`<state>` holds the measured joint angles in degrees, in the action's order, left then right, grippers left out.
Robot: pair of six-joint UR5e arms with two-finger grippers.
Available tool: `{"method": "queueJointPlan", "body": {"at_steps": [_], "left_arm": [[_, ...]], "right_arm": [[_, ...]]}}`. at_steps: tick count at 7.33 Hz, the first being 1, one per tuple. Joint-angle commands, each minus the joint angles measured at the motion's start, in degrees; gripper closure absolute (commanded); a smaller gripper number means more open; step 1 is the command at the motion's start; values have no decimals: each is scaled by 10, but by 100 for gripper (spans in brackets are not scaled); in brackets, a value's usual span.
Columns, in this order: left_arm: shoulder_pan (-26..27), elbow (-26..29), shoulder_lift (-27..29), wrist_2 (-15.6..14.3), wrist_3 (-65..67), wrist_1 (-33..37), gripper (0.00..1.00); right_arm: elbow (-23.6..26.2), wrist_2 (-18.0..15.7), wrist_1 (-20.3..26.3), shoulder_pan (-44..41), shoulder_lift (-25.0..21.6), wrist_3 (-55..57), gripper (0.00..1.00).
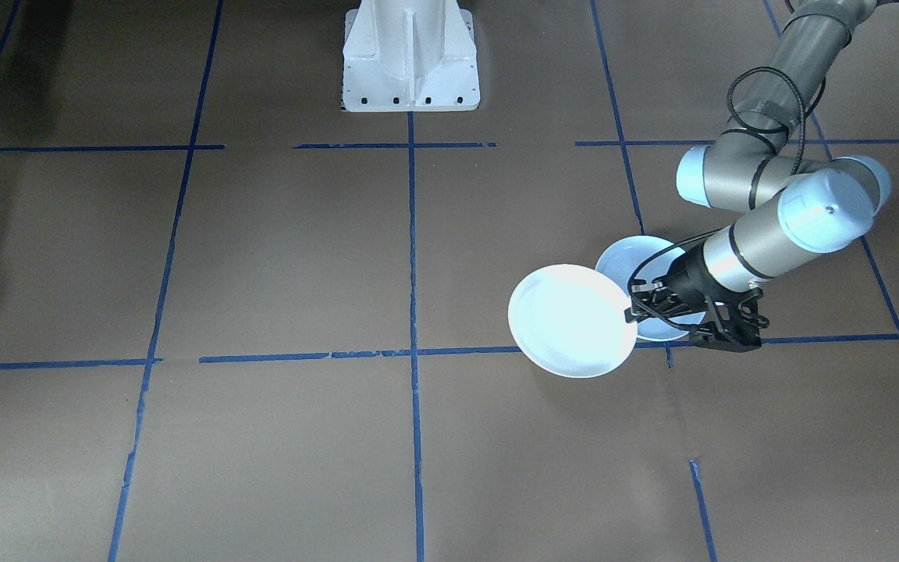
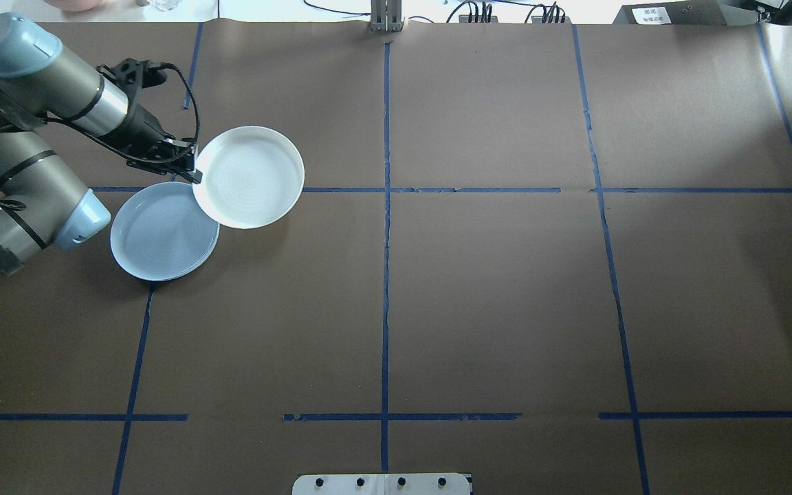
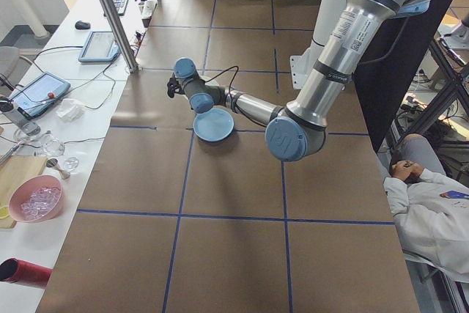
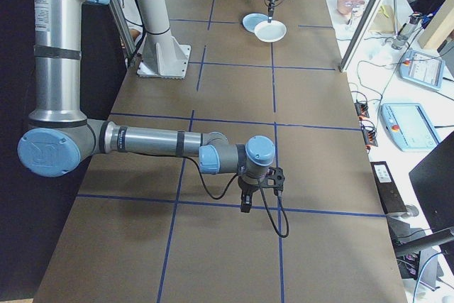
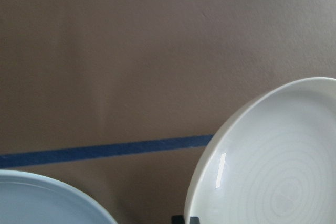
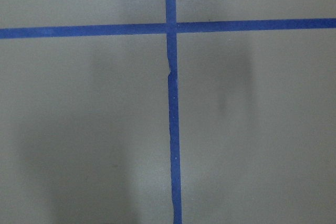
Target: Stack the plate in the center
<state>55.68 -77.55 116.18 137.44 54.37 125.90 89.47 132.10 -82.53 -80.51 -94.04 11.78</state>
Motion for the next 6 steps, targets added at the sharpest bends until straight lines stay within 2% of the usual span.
{"method": "queueJointPlan", "body": {"at_steps": [1,6], "left_arm": [[36,2,-41,30,-57,-1,100],[47,4,-54,34,-110,-50,100]], "right_arm": [[-1,0,0,0,0,0,0],[0,0,0,0,0,0,0]]}}
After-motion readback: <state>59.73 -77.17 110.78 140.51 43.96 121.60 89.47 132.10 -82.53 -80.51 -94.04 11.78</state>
